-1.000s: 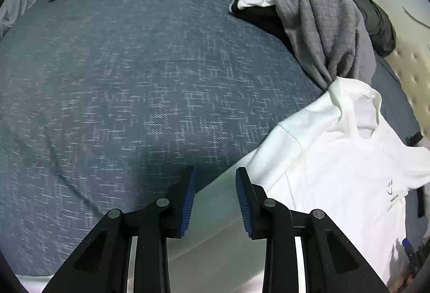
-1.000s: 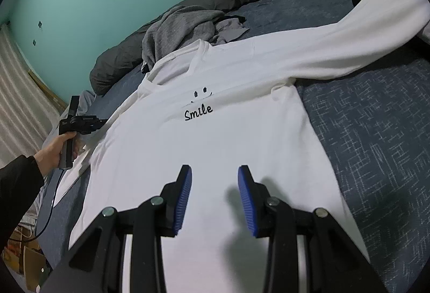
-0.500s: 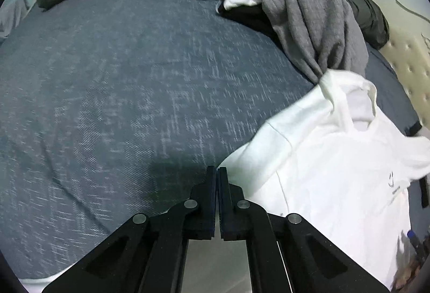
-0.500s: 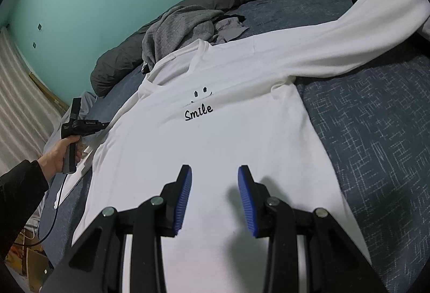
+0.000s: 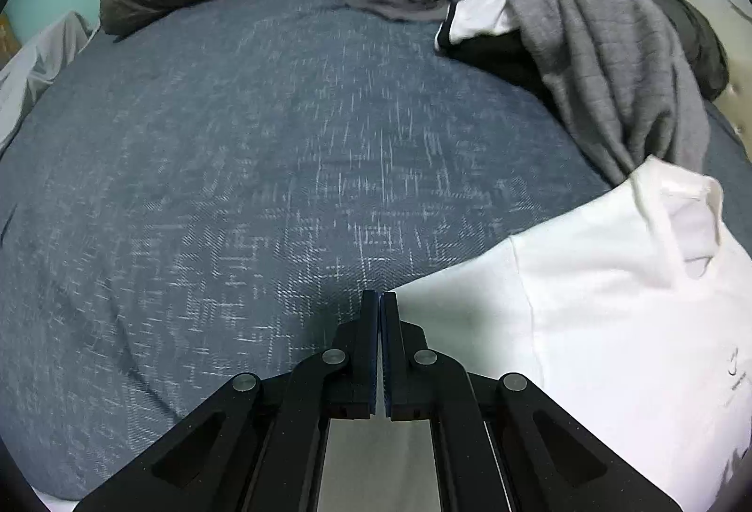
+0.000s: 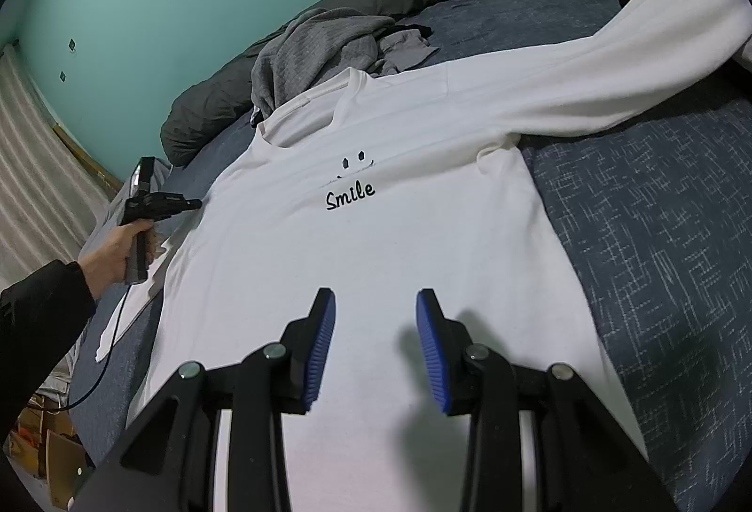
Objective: Fold clothes
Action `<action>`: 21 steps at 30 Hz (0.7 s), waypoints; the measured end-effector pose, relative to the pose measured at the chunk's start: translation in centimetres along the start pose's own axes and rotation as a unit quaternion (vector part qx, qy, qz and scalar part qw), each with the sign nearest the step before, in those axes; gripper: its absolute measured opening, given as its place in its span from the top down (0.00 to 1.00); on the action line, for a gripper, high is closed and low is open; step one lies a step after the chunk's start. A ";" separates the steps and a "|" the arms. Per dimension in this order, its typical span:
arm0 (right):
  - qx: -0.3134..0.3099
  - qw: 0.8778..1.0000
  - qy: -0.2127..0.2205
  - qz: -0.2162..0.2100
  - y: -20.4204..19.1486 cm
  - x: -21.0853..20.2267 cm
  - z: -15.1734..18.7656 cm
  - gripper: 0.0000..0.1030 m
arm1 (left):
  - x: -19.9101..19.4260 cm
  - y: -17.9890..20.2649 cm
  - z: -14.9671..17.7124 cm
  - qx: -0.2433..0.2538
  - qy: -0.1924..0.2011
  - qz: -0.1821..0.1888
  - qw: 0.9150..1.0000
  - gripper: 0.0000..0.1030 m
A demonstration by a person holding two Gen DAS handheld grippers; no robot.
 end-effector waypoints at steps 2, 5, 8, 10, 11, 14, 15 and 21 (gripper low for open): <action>-0.002 1.000 -0.001 0.000 -0.1 0.1 0.0 0.65 | -0.7 -0.7 0.0 -0.011 0.004 0.000 1.000 0.98; -0.004 1.000 -0.002 -0.001 -0.2 0.1 0.0 0.65 | -1.7 -1.8 0.0 -0.027 0.010 0.000 1.000 0.96; -0.007 1.000 0.000 0.000 -0.3 0.0 0.0 0.65 | -2.7 -3.0 -0.1 -0.043 0.015 0.000 0.999 0.95; -0.008 1.000 0.002 -0.001 -0.3 0.0 0.0 0.65 | -3.4 -3.7 -0.1 -0.053 0.019 0.000 0.998 0.94; -0.008 1.000 0.003 -0.001 -0.3 -0.1 -0.1 0.65 | -3.9 -4.0 0.3 -0.057 0.020 0.002 0.998 0.94; -0.006 1.000 0.007 -0.002 -0.4 -0.3 -0.1 0.65 | -6.3 -4.4 3.5 -0.063 0.018 0.019 0.998 0.91; -0.005 1.000 0.008 -0.002 -0.4 -0.4 -0.1 0.65 | -7.1 -4.5 4.5 -0.065 0.017 0.025 0.997 0.86; 0.010 1.000 0.011 -0.001 -0.1 -0.7 0.1 0.65 | -11.4 -4.8 11.1 -0.075 0.011 0.053 0.996 0.76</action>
Point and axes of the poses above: each gripper's, at about its wrist camera, not at the fingertips, and x roughly the way its jaws point, y to its right, z to its underside, the point moved 10 cm from there along x, roughly the way its jaws point, and after that the axes turned 15 degrees about -z, right-handed, at the moved point
